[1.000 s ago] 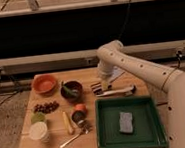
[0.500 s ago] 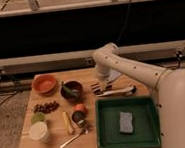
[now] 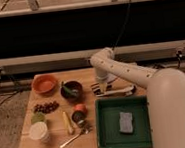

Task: Place eraser in metal cup

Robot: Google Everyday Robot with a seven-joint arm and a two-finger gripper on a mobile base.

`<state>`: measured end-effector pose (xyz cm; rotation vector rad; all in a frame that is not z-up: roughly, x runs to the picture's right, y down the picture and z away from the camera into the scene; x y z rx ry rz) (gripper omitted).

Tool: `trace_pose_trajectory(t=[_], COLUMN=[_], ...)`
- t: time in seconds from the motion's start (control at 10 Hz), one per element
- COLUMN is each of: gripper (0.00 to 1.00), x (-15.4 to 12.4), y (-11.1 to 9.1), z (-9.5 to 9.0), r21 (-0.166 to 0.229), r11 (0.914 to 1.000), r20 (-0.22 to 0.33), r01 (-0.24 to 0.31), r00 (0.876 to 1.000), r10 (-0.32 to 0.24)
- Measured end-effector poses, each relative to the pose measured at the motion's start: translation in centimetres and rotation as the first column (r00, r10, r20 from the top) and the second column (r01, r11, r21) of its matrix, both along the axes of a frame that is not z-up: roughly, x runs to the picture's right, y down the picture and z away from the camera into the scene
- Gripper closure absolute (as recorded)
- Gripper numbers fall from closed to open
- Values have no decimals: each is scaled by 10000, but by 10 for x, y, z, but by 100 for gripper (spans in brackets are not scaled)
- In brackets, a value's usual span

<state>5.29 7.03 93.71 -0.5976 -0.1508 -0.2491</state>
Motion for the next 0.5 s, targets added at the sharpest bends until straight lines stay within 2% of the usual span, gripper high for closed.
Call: trace_pose_trajectory(t=[0.2, 0.3, 0.5], gripper=[35, 37, 51], x=[0, 2, 4], y=[2, 2, 2], z=[9, 8, 6], r21=[-80, -95, -138], r11=[10000, 10000, 9999], r20=[-123, -147, -191], r01=[-31, -5, 39], r00=[9999, 9999, 9998], r10=[30, 4, -41])
